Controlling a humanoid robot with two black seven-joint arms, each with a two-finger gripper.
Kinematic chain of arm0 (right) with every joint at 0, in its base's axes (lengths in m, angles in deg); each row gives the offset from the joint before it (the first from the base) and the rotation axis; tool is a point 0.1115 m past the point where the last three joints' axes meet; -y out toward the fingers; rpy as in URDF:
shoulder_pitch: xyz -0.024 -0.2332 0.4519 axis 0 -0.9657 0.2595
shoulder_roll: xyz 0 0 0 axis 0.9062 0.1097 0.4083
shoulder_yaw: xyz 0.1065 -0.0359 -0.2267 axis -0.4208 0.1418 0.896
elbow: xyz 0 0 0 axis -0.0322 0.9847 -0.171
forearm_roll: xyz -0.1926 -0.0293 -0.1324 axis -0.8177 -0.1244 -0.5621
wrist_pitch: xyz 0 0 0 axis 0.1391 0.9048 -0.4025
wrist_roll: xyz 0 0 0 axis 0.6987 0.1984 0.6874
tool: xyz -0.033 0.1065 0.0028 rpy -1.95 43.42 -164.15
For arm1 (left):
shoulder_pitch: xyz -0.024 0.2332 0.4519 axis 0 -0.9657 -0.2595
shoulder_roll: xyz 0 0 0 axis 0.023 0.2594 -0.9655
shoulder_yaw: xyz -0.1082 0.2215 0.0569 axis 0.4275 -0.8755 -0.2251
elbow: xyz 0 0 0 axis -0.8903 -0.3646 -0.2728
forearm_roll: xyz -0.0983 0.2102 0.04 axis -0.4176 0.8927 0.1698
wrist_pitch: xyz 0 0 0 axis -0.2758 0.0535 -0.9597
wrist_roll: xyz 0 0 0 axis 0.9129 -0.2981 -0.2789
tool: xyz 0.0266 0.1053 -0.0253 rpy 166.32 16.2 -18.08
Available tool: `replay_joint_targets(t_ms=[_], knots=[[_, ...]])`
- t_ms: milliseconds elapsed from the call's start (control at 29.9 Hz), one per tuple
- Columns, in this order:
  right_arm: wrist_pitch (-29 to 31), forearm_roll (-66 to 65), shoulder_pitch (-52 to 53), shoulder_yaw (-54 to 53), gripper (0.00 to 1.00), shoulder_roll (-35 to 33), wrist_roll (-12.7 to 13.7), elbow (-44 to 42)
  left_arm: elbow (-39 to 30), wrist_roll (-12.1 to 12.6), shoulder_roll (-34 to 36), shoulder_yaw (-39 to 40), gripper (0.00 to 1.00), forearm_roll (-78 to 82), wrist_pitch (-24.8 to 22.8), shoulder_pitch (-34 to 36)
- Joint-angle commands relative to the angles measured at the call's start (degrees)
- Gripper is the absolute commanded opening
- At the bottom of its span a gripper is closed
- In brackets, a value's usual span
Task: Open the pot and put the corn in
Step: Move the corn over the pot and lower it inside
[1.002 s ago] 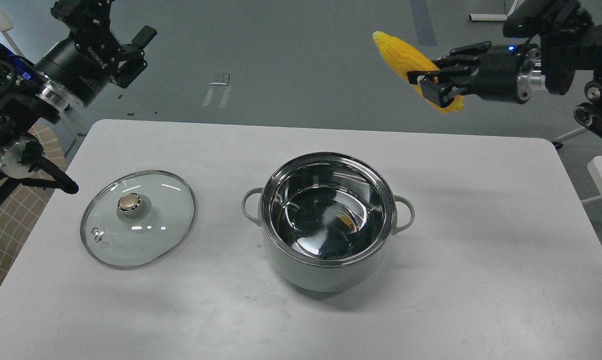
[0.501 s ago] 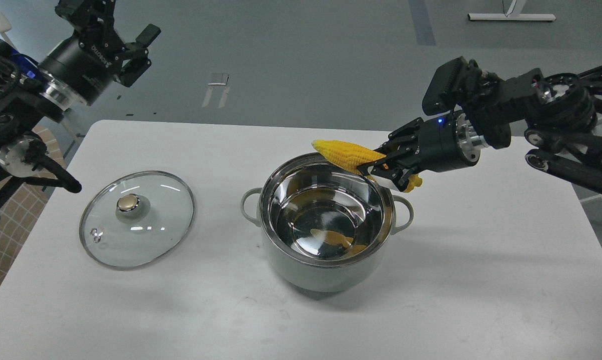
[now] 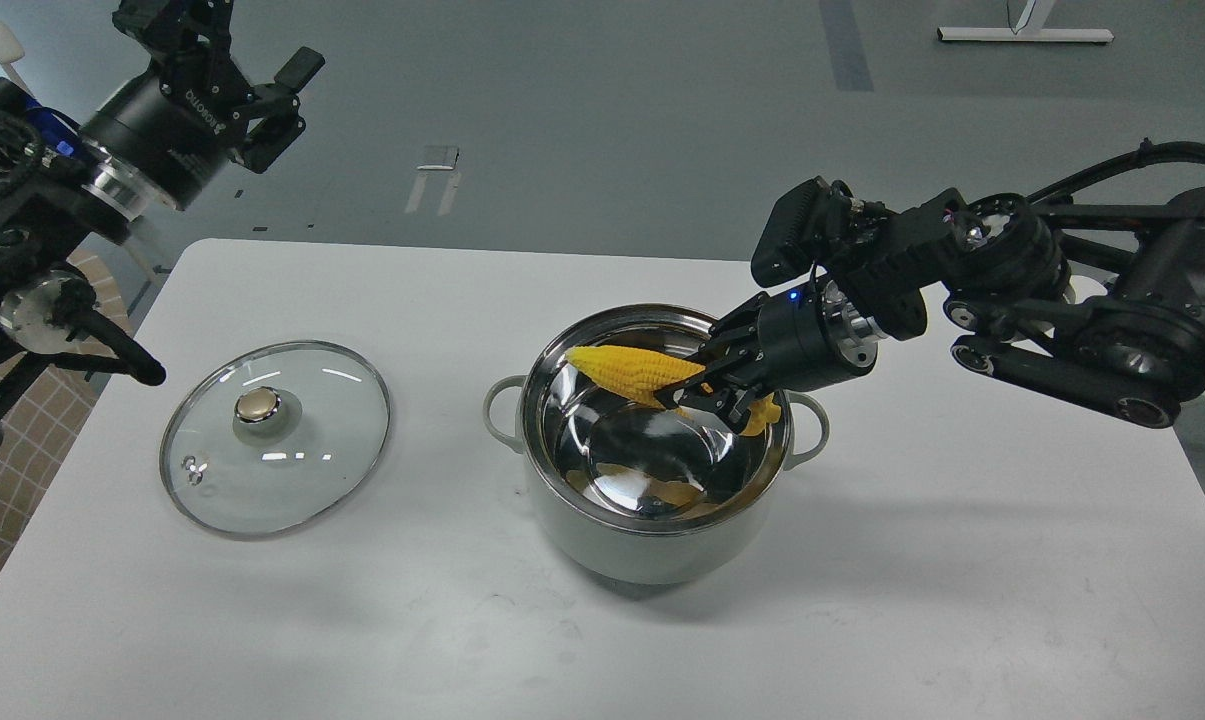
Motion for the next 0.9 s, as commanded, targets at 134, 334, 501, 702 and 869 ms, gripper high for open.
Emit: replay_joint_targets(t_ms=[134,334,501,702,869], knots=[[0.0,0.0,-1.5,1.0,0.1,2.2,0.0,-2.6,0.0,0.0,-0.1,0.1,0.94,0.0,0.0,-0.1],[-0.6,0.0,-3.4,1.2,0.2,3.2,0.0,-3.9,0.1,0.0,-0.1,0.2,0.94,0.0,0.0,-0.2],[-0.7,0.0,-3.5,1.2,0.31,4.2,0.0,-4.3,0.0,0.0,0.0,0.2,0.94,0.0,0.0,-0.3],[-0.7,0.0,-3.5,1.2,0.46,5.5,0.0,-5.4,0.0,0.0,0.0,0.4,0.94,0.0,0.0,-0.3],[-0.7,0.0,-3.5,1.2,0.59,5.8,0.0,-5.5,0.0,0.0,0.0,0.5,0.94,0.0,0.0,-0.3]])
